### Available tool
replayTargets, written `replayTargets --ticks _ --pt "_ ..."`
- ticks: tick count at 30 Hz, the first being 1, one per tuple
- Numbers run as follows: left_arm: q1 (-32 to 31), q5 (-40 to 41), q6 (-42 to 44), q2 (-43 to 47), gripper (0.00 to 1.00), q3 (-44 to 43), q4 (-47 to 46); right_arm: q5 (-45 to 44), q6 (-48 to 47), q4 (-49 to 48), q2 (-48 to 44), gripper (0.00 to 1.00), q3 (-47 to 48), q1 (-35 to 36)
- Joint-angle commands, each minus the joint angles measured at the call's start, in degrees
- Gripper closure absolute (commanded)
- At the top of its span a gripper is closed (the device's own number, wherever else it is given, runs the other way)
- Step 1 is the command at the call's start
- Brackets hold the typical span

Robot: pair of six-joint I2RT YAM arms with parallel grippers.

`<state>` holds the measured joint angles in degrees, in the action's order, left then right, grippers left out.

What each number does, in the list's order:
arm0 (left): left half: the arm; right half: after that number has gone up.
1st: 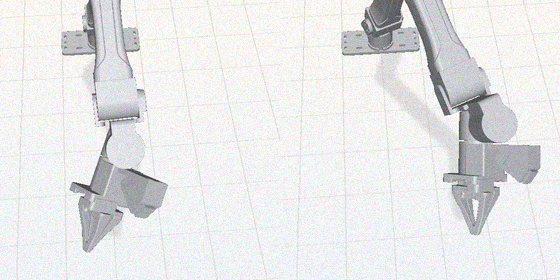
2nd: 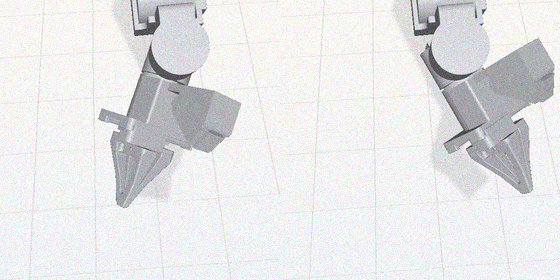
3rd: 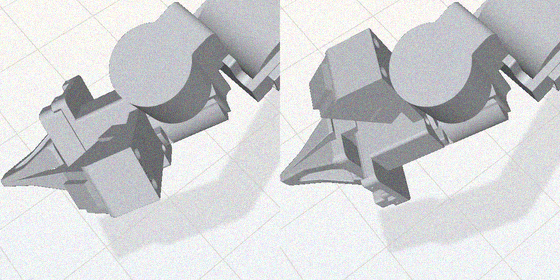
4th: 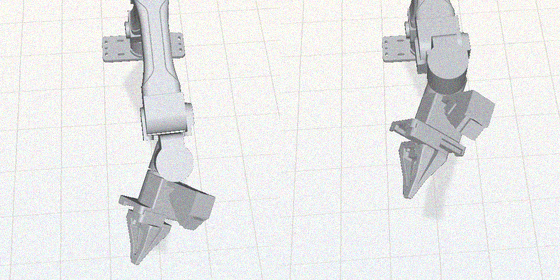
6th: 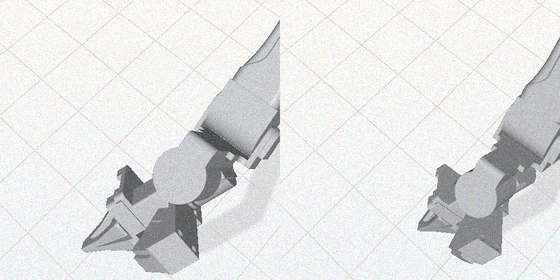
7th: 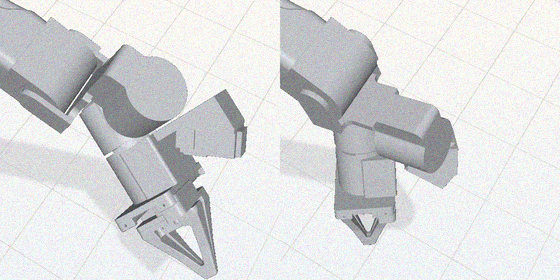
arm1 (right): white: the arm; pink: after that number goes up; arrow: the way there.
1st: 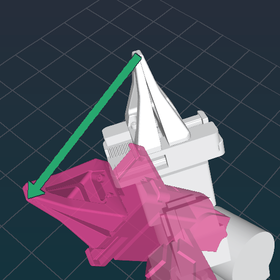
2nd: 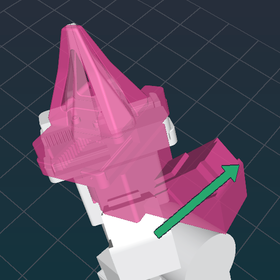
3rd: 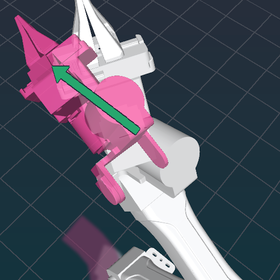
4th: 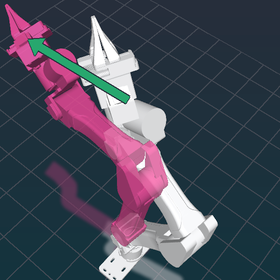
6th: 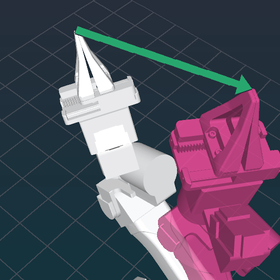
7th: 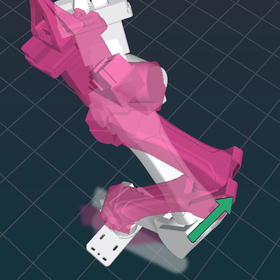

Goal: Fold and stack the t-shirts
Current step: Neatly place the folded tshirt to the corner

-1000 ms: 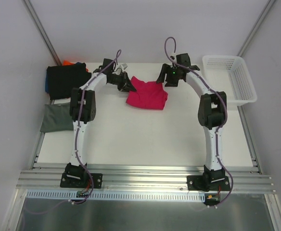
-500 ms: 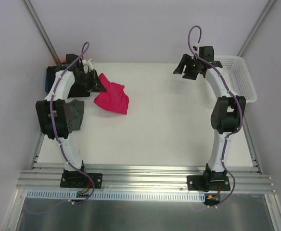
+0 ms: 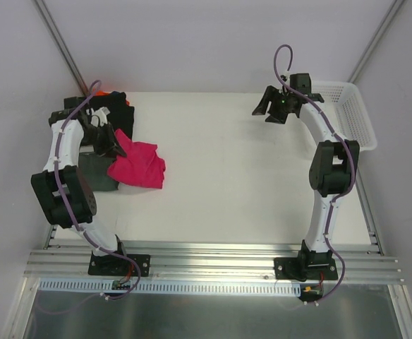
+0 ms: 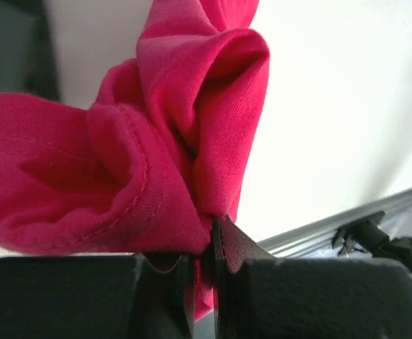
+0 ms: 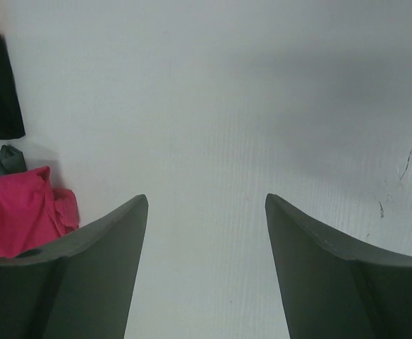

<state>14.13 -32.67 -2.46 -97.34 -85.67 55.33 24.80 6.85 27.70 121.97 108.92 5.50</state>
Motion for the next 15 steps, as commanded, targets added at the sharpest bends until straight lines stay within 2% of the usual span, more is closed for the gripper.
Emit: replayTargets --ticks 1,15 --pt "3.2 5.1 3.1 4.1 1.00 0.3 2.6 1.5 0.9 -1.0 -5.6 0.29 0.0 -0.4" --pt "13.5 9.6 3.3 3.9 1.00 -8.0 3.6 2.6 2.0 -2.2 -6.2 0.29 -2.6 -1.5"
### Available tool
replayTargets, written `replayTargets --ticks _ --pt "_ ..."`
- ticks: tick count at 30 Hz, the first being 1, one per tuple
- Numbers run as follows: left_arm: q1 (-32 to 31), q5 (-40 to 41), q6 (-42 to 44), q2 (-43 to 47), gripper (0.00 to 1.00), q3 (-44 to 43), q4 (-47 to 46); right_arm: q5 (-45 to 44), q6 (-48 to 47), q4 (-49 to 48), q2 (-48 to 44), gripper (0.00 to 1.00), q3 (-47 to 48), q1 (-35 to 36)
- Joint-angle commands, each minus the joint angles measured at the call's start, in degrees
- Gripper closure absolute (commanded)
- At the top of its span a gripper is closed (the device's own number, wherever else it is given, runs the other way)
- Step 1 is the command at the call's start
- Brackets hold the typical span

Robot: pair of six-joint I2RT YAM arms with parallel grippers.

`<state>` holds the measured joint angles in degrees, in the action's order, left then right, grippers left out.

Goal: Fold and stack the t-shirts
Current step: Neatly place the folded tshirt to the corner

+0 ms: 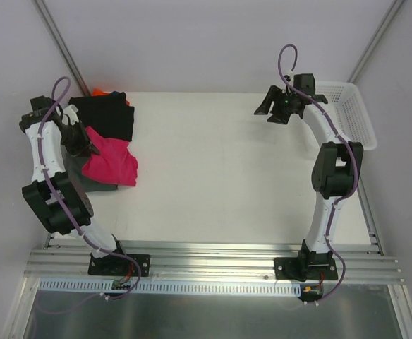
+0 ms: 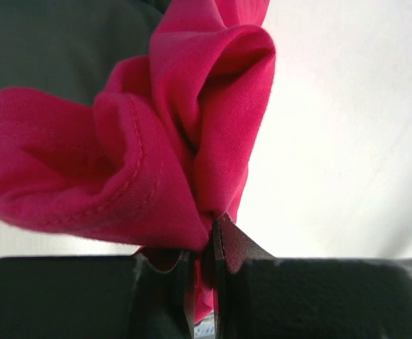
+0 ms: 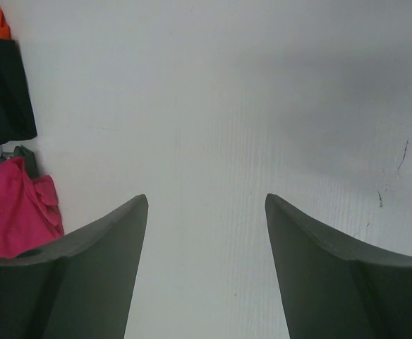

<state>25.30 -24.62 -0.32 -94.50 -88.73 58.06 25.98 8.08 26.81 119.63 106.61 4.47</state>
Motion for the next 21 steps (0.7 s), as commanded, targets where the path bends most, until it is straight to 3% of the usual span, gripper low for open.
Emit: replayTargets --ticks 1,7,21 --pt "2.8 2.0 1.3 0.8 1.00 -5.8 0.8 1.5 0.8 -1.3 -3.9 0.28 -0.2 -0.5" --pt "6.1 3.4 1.5 -0.7 1.00 -9.4 1.2 1.8 1.2 -1.6 -4.1 0.28 -0.9 -0.8" --pt "6.2 11.9 0.7 -1.7 1.00 -4.6 0.6 1.9 1.3 -1.7 -5.1 0.28 -3.2 -1.4"
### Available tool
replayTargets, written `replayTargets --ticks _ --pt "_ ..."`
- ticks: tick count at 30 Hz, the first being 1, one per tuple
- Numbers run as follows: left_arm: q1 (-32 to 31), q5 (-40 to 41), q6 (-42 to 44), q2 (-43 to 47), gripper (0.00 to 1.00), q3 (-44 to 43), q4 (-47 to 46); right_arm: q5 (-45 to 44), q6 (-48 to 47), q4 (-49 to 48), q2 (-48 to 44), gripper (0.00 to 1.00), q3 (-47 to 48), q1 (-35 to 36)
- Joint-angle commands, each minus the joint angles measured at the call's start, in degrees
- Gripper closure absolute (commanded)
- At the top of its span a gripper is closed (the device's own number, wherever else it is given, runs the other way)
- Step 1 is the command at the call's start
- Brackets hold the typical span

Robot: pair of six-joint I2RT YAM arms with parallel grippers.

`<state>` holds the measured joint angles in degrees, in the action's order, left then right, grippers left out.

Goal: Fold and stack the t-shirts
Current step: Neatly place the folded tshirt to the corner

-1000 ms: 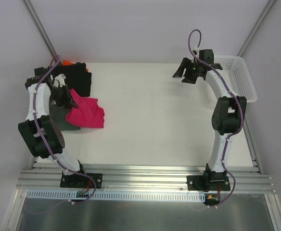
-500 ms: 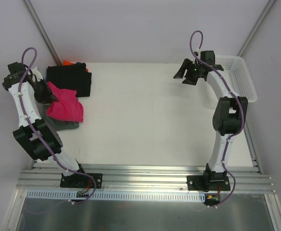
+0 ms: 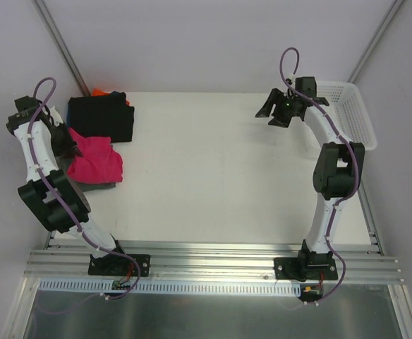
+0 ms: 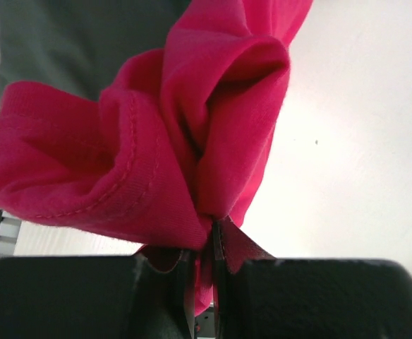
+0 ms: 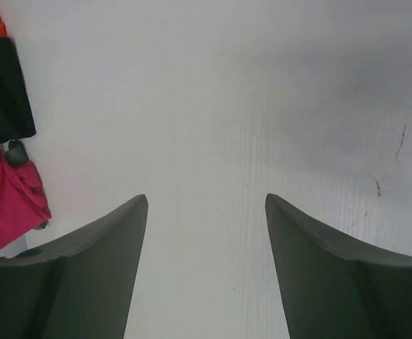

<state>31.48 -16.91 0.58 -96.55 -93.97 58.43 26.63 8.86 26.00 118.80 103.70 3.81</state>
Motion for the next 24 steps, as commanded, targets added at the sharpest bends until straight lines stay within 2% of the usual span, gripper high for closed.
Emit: replayTargets --ticks 1,14,24 --pt "0.1 5.1 -0.3 0.2 1.00 0.7 0.1 1.2 0.5 -0.9 -4.3 0.28 -0.5 -0.7" --pt "0.0 18.5 -0.5 -6.4 1.00 -1.5 -2.2 0.7 -0.2 -0.5 -5.3 0.28 -3.2 -1.0" --pt "-3.1 26.0 1.4 -13.7 1.00 -5.9 -4.7 0.2 -1.2 -0.4 -6.8 0.28 -5.5 -1.1"
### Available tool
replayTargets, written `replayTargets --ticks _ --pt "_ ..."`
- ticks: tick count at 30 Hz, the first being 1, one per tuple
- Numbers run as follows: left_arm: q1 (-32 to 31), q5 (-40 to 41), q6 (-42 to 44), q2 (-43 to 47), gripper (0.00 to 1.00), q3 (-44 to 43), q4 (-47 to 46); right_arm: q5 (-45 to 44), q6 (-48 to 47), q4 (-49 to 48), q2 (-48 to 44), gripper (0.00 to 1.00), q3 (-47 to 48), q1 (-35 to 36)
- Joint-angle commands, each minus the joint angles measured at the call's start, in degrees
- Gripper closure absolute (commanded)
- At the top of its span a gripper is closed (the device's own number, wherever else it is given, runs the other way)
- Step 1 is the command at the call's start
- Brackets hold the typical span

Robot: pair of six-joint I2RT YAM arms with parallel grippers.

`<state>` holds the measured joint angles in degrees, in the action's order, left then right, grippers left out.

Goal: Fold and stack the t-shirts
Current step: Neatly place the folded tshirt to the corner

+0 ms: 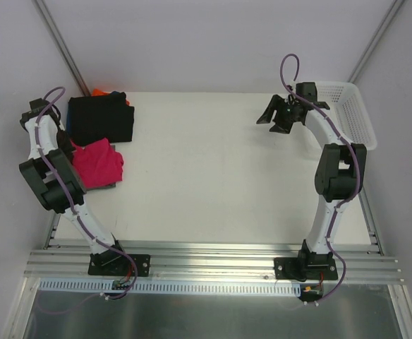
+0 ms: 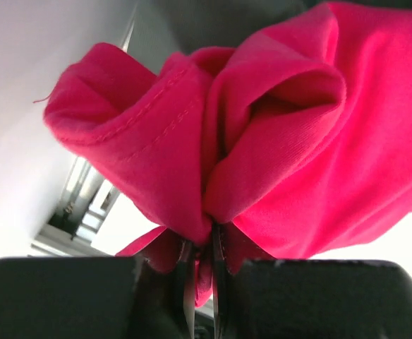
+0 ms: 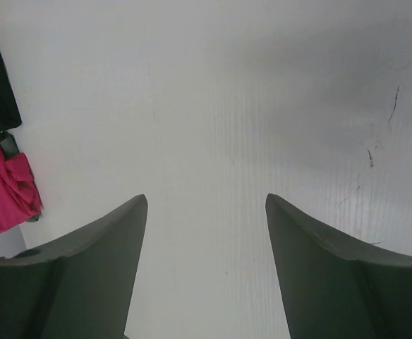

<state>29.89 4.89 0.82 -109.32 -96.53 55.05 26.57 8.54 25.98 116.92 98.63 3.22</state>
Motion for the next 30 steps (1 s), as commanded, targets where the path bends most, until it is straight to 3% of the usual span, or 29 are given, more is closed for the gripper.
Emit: replayTargets --ticks 1,5,10,14,22,23,24,25,26,30 --pt "-1.8 4.6 1.4 -1.4 1.00 -4.2 -1.4 0.3 -1.0 -0.4 -5.1 0.28 -0.6 -0.5" --pt "-4.0 7.2 2.0 -4.1 1.00 -5.9 -2.3 0.1 -1.2 -0.3 -5.7 0.28 -1.2 -0.6" --pt "-5.7 9.2 2.3 -4.7 0.90 -5.6 -2.8 0.0 -1.5 -0.4 -6.3 0.28 -1.9 -0.9" --pt "-5.9 10.1 1.9 -2.9 0.97 -3.5 -2.7 0.0 -1.4 -0.7 -6.4 0.27 -2.0 -1.3" --pt "-5.7 11.4 1.6 2.0 0.97 2.8 -2.7 0.7 -0.5 -1.5 -5.3 0.27 -1.1 -1.4" --pt "-5.8 12.4 1.6 2.2 0.90 3.2 -2.7 0.9 -0.4 -1.5 -5.2 0.27 -0.9 -1.4" --pt "-5.7 13.5 1.4 2.4 0.38 3.5 -2.8 0.9 -0.3 -1.5 -5.0 0.27 -0.5 -1.4" --pt "-5.7 14.6 1.1 2.5 0.15 3.4 -2.8 1.0 -0.2 -1.6 -4.8 0.27 -0.3 -1.3" --pt "-5.7 15.8 1.2 3.0 0.01 3.2 -2.8 1.2 -0.1 -1.8 -4.6 0.27 0.0 -1.4" --pt "-7.2 16.4 0.6 4.7 0.01 -0.1 -3.2 1.4 0.4 -2.0 -4.4 0.27 0.2 -1.5"
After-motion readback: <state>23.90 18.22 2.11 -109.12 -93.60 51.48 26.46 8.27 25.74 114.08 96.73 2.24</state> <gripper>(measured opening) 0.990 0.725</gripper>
